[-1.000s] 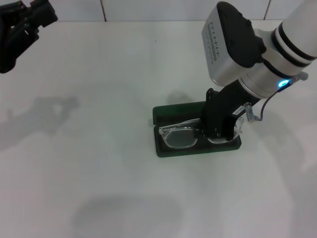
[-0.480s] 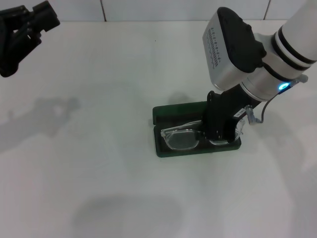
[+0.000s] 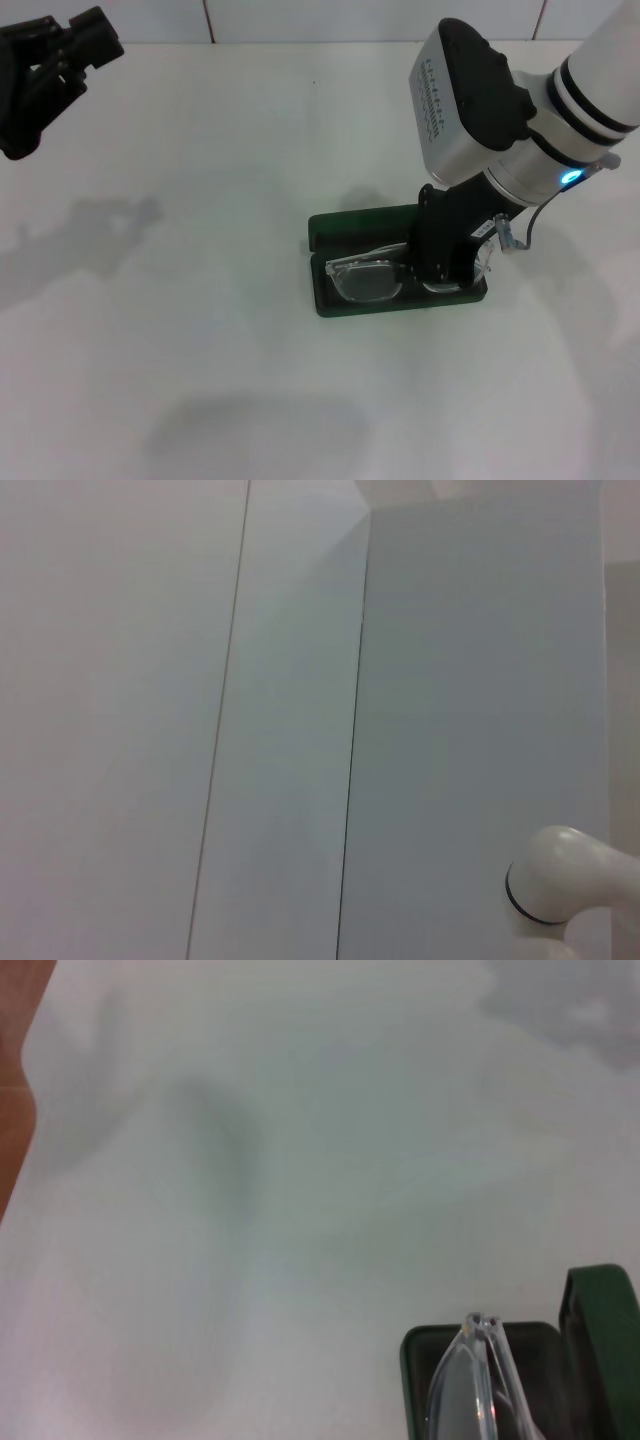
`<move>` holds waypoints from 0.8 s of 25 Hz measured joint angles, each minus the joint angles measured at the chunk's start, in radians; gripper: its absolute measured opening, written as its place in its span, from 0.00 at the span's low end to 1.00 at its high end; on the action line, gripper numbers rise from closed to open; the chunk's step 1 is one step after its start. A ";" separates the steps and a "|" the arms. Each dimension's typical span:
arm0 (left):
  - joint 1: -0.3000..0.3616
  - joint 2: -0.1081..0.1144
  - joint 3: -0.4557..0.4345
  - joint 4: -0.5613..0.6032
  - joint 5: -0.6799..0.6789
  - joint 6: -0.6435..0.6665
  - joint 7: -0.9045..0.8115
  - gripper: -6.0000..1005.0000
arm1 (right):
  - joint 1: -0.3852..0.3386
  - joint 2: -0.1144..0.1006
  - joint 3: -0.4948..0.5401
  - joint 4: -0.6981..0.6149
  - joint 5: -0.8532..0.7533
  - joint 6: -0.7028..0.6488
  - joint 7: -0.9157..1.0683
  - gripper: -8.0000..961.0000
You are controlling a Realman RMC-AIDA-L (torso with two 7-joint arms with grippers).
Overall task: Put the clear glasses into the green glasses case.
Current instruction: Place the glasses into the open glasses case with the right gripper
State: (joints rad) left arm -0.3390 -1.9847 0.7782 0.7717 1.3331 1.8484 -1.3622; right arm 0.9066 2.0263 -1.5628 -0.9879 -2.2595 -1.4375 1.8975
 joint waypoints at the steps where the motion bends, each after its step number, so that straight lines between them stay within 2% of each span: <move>1: 0.000 0.000 0.000 0.000 0.000 0.000 0.001 0.13 | 0.000 0.000 0.000 0.003 0.000 0.002 0.000 0.08; 20: -0.008 0.000 -0.002 -0.015 0.023 0.000 0.016 0.13 | -0.002 0.002 -0.011 0.016 -0.002 0.029 0.001 0.10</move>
State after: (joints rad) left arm -0.3466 -1.9849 0.7761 0.7571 1.3561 1.8484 -1.3459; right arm 0.9050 2.0279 -1.5741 -0.9721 -2.2611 -1.4082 1.8985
